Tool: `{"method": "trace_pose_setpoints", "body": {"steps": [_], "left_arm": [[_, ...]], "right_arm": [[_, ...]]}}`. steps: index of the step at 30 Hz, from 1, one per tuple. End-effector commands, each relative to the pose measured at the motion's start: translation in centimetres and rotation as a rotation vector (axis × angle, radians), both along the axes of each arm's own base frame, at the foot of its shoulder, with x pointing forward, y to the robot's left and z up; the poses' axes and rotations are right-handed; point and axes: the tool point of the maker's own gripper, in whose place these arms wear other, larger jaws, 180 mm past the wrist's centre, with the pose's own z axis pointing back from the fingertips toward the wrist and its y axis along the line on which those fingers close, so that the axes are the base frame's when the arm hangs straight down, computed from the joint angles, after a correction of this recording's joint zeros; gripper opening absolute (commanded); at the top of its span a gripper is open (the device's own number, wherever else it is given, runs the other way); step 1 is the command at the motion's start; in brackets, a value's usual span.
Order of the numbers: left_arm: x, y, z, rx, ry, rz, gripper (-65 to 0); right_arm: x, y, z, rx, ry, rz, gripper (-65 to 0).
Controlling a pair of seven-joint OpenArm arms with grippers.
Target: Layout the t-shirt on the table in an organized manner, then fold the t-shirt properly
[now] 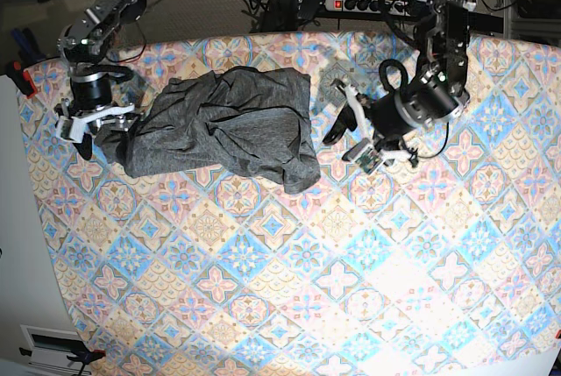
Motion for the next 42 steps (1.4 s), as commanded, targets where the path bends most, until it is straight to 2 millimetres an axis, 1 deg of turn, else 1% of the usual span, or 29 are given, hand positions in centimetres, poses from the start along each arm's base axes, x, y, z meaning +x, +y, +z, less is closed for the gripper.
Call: {"method": "trace_pose_setpoints", "body": {"steps": [1,3,8,11,12,16,17,22,26,28,31,34,39,42], "left_arm": [[0.4,-0.2,1.2,-0.026,-0.039,-0.003,-42.2],[0.2,0.0,1.1,-0.027,-0.036,0.001,-42.2],[0.1,0.0,0.9,-0.026,-0.031,0.003,-42.2],[0.2,0.0,1.1,-0.029,-0.035,0.002,-42.2],[0.3,0.0,1.1,-0.029,-0.037,0.002,-42.2],[0.4,-0.2,1.2,-0.033,-0.040,0.000,-42.2],[0.4,-0.3,1.3,-0.034,-0.040,0.000,-42.2],[0.7,-0.3,1.6,-0.034,-0.051,-0.001,-42.2],[0.7,-0.3,1.6,-0.035,-0.052,-0.001,-42.2],[0.7,-0.2,1.6,-0.034,-0.053,0.002,-42.2],[0.7,-0.1,1.5,-0.032,-0.051,0.004,-42.2],[0.6,0.0,1.4,-0.029,-0.048,0.004,-42.2],[0.6,0.0,1.4,-0.028,-0.048,0.003,-42.2],[0.6,0.0,1.4,-0.028,-0.049,0.003,-42.2]], "right_arm": [[0.5,-1.5,1.5,0.000,-0.049,-0.022,-16.8],[0.1,-3.5,1.3,0.039,-0.031,-0.053,-16.8],[-0.4,-7.3,-0.7,0.156,0.021,-0.093,-16.8],[-0.5,-8.3,-1.3,0.191,0.026,-0.096,-16.8],[-0.5,-8.3,-1.6,0.206,0.025,-0.097,-16.8],[-0.5,-7.9,-2.0,0.222,0.032,-0.090,-16.8],[-0.2,-7.4,-2.2,0.225,0.041,-0.072,-16.8],[1.9,-2.8,-3.2,0.236,0.092,0.079,-16.8],[2.4,-0.5,-4.4,0.263,0.125,0.137,-16.8],[2.4,0.1,-5.3,0.285,0.146,0.151,-16.8],[2.0,0.6,-6.8,0.322,0.179,0.151,-16.8],[1.6,0.5,-7.8,0.346,0.201,0.138,-16.8],[1.3,0.3,-8.0,0.345,0.208,0.136,-16.8],[0.4,0.2,-8.6,0.346,0.226,0.128,-16.8]]}}
